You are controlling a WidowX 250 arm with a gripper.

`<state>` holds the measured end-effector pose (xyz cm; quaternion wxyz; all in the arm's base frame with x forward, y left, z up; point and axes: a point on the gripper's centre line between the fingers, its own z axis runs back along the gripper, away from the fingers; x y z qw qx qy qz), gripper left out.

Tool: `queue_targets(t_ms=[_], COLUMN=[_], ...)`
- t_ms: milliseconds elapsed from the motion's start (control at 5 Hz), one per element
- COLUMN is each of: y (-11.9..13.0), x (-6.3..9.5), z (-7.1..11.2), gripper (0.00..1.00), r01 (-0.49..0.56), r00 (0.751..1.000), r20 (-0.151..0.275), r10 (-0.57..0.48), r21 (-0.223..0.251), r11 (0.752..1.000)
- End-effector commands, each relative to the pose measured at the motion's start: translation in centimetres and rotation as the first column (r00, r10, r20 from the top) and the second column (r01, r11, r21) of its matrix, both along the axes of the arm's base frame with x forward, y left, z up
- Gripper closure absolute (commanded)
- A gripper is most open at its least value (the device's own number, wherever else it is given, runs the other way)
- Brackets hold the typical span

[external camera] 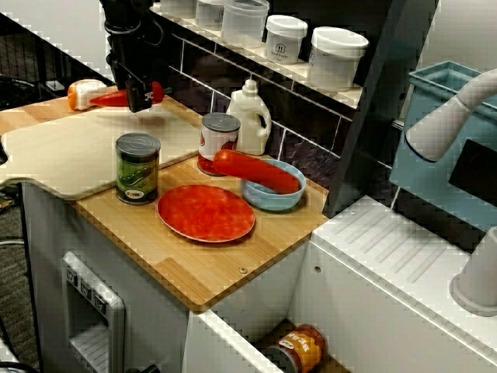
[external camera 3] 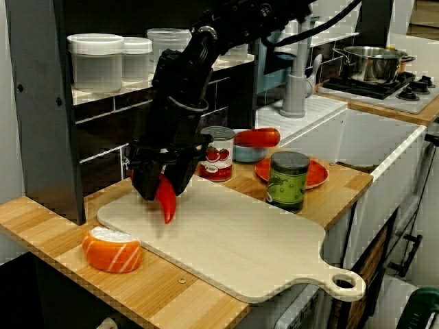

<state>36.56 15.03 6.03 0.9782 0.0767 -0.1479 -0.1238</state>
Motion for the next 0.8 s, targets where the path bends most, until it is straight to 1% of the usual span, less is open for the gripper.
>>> queue_targets(t_ms=[0, 200, 600], y=[1.87, 2.21, 2.30], x=[1.71, 1.79, 1.42], z=[1.60, 1.23, 0.94], gripper=[1.00, 1.00, 1.00], r01=[-0.003, 0.000, 0.006], r00=[0.998, 0.998, 0.999], r20=[0.062, 0.057, 0.053], r10=[0.000, -0.003, -0.010], r21=[0.048, 0.062, 0.076], r11=[0.999, 0.998, 0.997])
